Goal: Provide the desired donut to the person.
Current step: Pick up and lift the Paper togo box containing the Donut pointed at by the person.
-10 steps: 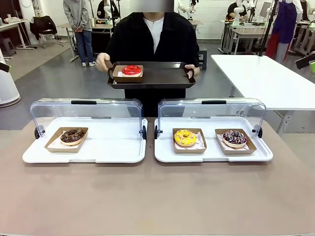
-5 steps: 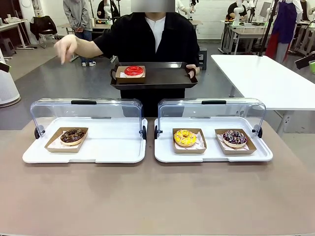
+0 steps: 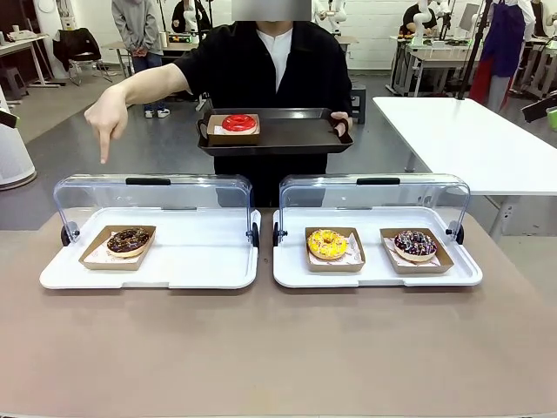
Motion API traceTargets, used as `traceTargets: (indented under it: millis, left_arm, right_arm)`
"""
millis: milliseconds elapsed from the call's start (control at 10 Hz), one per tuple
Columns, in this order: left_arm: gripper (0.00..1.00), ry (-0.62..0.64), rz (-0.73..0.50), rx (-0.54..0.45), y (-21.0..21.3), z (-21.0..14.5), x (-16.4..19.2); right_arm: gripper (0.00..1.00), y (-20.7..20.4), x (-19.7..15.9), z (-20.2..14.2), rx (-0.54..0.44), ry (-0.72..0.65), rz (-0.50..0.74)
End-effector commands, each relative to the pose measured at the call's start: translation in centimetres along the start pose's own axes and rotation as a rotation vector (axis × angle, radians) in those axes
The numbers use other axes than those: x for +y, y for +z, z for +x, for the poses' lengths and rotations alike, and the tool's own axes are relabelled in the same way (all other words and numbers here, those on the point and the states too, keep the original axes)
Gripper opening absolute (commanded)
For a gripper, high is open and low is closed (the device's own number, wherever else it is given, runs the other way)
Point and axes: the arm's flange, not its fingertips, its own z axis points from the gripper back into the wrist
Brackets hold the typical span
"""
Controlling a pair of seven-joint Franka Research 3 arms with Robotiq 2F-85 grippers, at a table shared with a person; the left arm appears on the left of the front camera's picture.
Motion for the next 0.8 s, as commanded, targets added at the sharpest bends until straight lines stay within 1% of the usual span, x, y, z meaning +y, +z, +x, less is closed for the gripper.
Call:
traceTargets:
  millis: [0,700]
  left_arm:
    - [1.0,0.0,0.0,-0.001,0.08,-0.04,-0.06]
    - [1.0,0.0,0.0,-0.001,0.08,-0.04,-0.06]
  right_arm:
    - [1.0,-0.09,0.0,0.12,-0.012,0.01,0.01]
    - [1.0,-0.09,0.0,0.12,-0.012,0.01,0.01]
